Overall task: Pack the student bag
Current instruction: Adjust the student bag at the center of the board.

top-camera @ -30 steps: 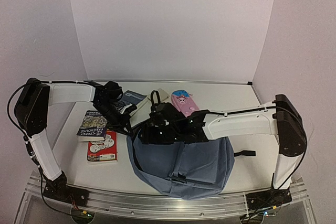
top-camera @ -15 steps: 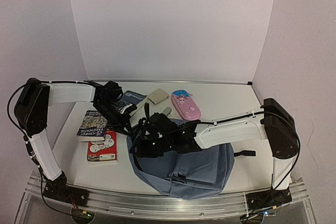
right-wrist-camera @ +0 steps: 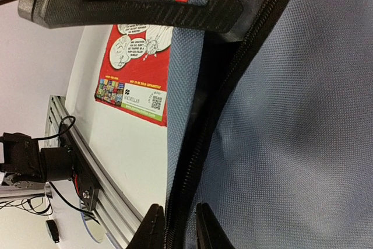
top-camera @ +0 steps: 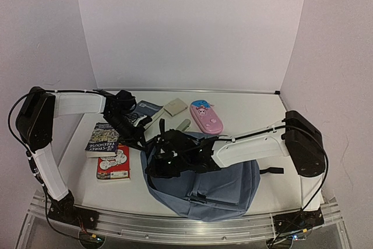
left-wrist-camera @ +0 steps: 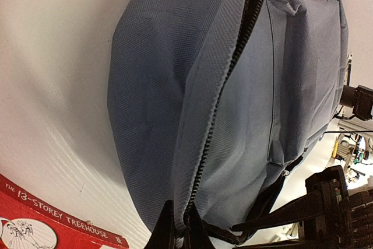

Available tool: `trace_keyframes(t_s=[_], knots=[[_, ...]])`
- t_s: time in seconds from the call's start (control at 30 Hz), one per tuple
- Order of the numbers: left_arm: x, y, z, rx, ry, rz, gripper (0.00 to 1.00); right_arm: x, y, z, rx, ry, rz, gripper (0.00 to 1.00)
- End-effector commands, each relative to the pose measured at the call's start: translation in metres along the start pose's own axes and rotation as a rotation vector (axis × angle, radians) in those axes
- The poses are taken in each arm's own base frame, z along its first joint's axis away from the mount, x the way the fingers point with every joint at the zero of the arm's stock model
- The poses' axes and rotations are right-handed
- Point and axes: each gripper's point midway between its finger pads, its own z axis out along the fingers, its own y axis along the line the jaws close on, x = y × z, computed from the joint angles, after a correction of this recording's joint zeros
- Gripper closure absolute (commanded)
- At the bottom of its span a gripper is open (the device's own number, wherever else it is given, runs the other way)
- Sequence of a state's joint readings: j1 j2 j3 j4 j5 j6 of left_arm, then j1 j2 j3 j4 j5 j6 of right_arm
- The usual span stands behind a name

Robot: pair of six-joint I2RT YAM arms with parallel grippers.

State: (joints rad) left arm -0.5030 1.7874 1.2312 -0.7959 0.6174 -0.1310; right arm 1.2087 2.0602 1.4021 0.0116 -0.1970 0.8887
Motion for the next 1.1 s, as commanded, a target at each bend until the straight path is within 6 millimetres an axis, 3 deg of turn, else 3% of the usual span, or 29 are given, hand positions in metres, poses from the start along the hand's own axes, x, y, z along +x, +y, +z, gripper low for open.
trace_keyframes(t_s=[0.0,0.17,0.33,0.53,0.9,1.07], knots=[[-0.012,-0.008,-0.009,0.015,-0.03,0.019,1.0,-0.001,-0.004,0.004,0.001,-0.013,0.001,0.86],[-0.012,-0.008,-0.008,0.013,-0.028,0.019,1.0,-0.001,-0.007,0.003,0.011,-0.022,0.001,1.0],[-0.012,-0.005,-0.008,-0.002,-0.029,0.018,1.0,-0.005,-0.008,-0.005,0.021,-0.044,0.003,1.0],[-0.013,0.004,-0.01,-0.051,-0.04,0.015,1.0,-0.013,-0.007,-0.03,0.031,-0.099,0.003,1.0],[-0.016,0.012,-0.012,-0.08,-0.058,0.011,1.0,-0.014,-0.024,-0.065,0.079,-0.167,0.05,1.0],[-0.016,0.019,-0.011,-0.11,-0.056,-0.005,1.0,-0.019,-0.042,-0.093,0.136,-0.25,0.1,1.0]])
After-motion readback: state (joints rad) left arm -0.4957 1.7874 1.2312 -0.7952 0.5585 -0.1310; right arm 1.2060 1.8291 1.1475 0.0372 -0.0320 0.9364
